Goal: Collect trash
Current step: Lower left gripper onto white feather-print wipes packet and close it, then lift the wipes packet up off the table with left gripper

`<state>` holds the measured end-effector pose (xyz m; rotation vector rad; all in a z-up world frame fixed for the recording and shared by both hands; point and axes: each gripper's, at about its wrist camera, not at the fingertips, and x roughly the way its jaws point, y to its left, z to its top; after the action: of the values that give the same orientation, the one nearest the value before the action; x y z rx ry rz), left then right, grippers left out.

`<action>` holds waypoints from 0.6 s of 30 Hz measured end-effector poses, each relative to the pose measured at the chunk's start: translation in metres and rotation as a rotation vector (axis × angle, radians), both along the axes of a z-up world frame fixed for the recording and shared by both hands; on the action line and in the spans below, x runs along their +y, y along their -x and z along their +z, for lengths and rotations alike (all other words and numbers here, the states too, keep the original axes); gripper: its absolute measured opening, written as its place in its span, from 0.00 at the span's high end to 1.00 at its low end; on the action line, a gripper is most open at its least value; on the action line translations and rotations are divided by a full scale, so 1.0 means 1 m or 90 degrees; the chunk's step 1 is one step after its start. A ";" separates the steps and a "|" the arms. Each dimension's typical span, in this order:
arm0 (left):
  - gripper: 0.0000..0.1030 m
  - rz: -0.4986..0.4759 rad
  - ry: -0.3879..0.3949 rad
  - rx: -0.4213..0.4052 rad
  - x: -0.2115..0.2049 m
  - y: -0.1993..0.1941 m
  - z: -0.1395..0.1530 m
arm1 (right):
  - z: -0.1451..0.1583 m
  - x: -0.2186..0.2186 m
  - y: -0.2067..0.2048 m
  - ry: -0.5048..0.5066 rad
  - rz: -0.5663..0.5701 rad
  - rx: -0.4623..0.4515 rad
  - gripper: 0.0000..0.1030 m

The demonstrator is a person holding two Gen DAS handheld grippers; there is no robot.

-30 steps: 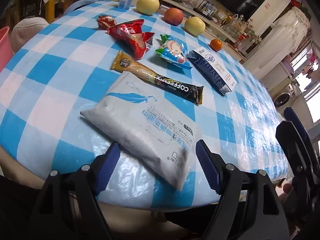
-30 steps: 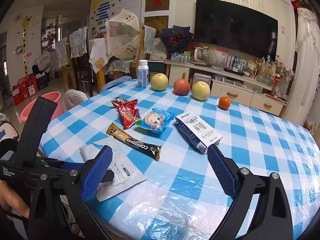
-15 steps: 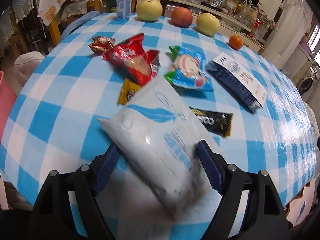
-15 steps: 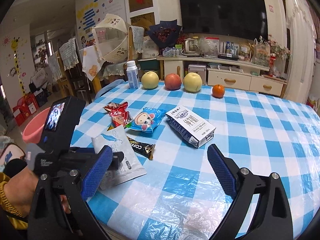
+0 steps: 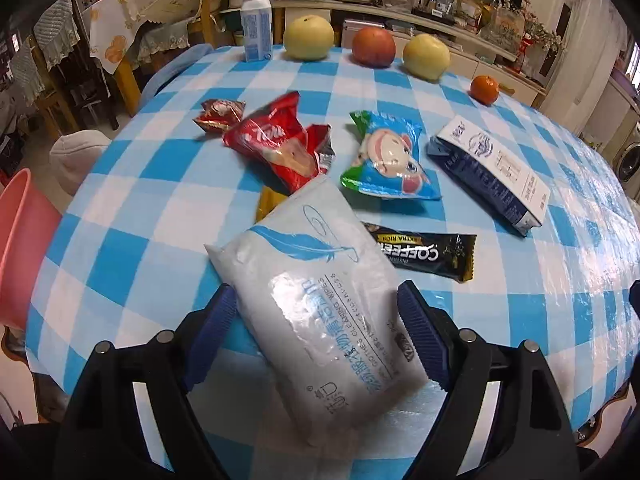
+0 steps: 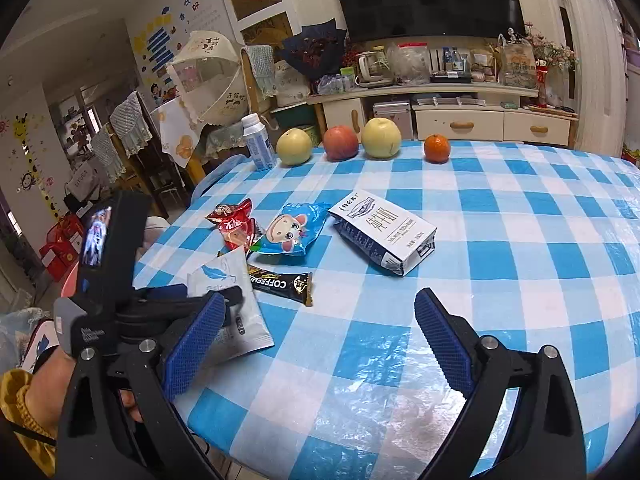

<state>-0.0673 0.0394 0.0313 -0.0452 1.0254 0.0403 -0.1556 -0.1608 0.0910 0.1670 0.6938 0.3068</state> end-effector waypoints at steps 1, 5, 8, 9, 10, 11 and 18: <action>0.20 0.005 -0.007 -0.003 -0.001 -0.001 -0.002 | 0.000 0.001 0.000 0.001 0.001 0.000 0.08; 0.18 0.019 -0.011 -0.006 -0.003 -0.006 -0.003 | -0.002 0.004 -0.001 0.006 0.007 0.004 0.08; 0.18 0.023 0.008 0.006 -0.006 -0.009 0.001 | -0.002 0.007 -0.003 0.009 0.009 0.007 0.08; 0.17 0.016 0.005 0.007 -0.009 -0.009 0.001 | -0.003 0.007 -0.004 0.009 0.011 0.007 0.08; 0.16 0.010 -0.010 0.010 -0.013 -0.011 0.000 | -0.003 0.008 -0.005 0.008 0.012 0.008 0.08; 0.12 0.003 -0.031 0.012 -0.017 -0.012 -0.003 | -0.002 0.009 -0.005 0.008 0.015 0.009 0.08; 0.07 -0.006 -0.034 0.017 -0.019 -0.019 -0.015 | -0.004 0.013 -0.007 0.012 0.020 0.013 0.08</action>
<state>-0.0482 0.0207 0.0161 0.0096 1.0511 0.0599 -0.1488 -0.1483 0.0867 0.1418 0.7205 0.3291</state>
